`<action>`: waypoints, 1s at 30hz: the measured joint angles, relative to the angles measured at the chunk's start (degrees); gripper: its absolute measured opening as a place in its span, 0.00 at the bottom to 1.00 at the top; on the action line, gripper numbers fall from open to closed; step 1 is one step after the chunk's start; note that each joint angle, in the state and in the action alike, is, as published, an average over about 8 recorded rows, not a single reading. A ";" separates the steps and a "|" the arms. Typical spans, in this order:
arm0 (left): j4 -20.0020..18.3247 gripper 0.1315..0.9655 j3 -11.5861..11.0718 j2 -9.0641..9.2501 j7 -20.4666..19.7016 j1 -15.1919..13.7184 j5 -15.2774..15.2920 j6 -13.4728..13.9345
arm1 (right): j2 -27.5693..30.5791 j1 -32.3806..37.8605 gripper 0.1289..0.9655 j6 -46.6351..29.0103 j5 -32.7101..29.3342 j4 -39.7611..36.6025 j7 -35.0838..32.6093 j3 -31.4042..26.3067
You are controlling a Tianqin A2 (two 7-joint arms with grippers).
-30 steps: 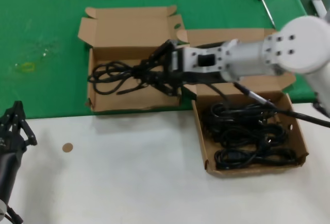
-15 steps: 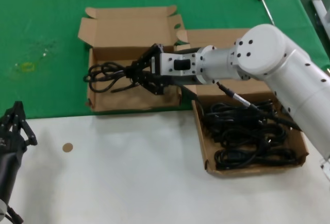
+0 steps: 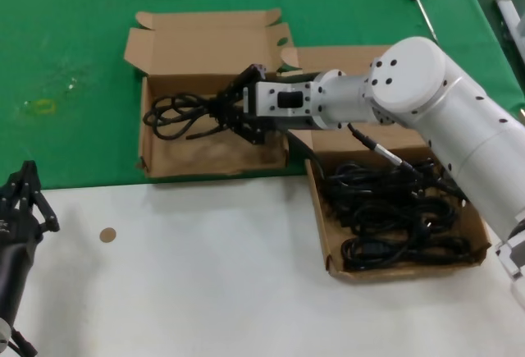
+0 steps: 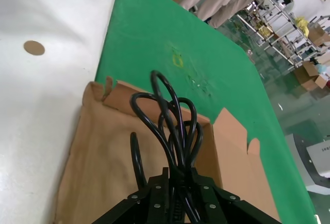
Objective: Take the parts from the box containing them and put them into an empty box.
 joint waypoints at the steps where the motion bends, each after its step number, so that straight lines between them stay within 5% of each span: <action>1: 0.00 0.02 0.00 0.00 0.00 0.00 0.00 0.00 | -0.01 0.06 0.10 0.08 0.02 -0.17 -0.18 0.05; 16: 0.00 0.02 0.00 0.00 0.00 0.00 0.00 0.00 | 1.20 0.18 0.26 -0.13 0.09 0.53 -1.17 0.42; 26: 0.00 0.02 0.00 0.00 0.00 0.00 0.00 0.00 | 5.34 -3.21 0.49 -0.82 -1.73 11.09 4.83 0.51; 30: 0.00 0.02 0.00 0.00 0.00 0.00 0.00 0.00 | 7.64 -5.25 0.49 -0.79 -2.45 16.88 7.27 1.00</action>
